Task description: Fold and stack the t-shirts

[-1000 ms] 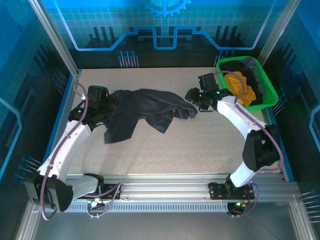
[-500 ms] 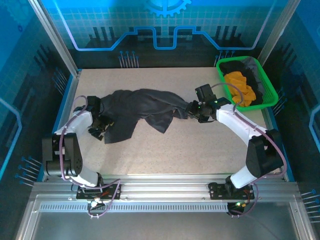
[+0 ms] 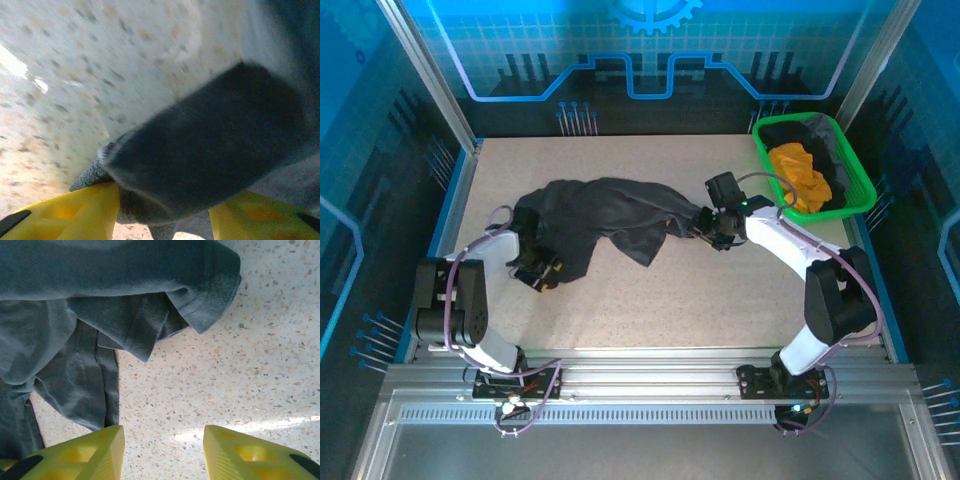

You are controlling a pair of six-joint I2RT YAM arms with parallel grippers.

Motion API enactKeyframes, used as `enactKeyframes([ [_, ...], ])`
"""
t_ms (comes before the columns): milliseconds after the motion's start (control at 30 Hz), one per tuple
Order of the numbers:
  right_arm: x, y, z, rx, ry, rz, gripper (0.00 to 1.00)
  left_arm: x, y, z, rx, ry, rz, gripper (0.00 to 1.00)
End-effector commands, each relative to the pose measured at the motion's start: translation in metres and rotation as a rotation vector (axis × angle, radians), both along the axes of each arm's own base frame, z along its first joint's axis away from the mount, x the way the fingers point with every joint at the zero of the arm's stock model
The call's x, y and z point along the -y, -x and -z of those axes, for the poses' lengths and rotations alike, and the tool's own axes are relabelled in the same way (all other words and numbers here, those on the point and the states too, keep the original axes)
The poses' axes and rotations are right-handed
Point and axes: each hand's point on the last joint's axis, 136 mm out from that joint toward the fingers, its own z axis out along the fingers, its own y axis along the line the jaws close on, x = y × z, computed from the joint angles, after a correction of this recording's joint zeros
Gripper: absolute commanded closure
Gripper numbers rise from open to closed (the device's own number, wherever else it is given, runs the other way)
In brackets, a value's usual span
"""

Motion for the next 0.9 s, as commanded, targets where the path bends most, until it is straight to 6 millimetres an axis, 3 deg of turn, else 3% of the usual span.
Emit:
enactKeyframes([
  [0, -0.008, -0.001, -0.005, -0.014, -0.004, -0.023, 0.54, 0.034, 0.024, 0.019, -0.099, 0.068, 0.008, 0.48],
  [167, -0.006, -0.004, -0.007, -0.008, -0.001, -0.028, 0.54, 0.069, 0.023, 0.012, -0.084, 0.142, 0.006, 0.43],
  [267, -0.004, -0.004, -0.007, -0.007, 0.003, -0.037, 0.54, 0.085, 0.014, -0.012, -0.037, 0.195, 0.035, 0.4],
  [367, 0.0, -0.004, -0.006, -0.007, 0.013, -0.039, 0.54, 0.087, 0.008, -0.043, 0.034, 0.203, 0.067, 0.34],
  [467, 0.004, -0.003, -0.006, -0.006, 0.019, -0.037, 0.54, 0.074, 0.012, -0.074, 0.081, 0.133, 0.105, 0.3],
  [600, 0.003, -0.003, -0.005, -0.005, 0.018, -0.044, 0.54, 0.033, 0.028, -0.096, 0.1, -0.047, 0.103, 0.31],
  [767, -0.005, 0.0, -0.006, -0.001, 0.018, -0.079, 0.56, 0.003, 0.035, -0.076, 0.072, -0.03, -0.007, 0.42],
  [867, -0.014, 0.001, -0.01, 0.02, 0.015, -0.121, 0.56, 0.011, 0.023, -0.062, 0.072, 0.043, 0.007, 0.47],
])
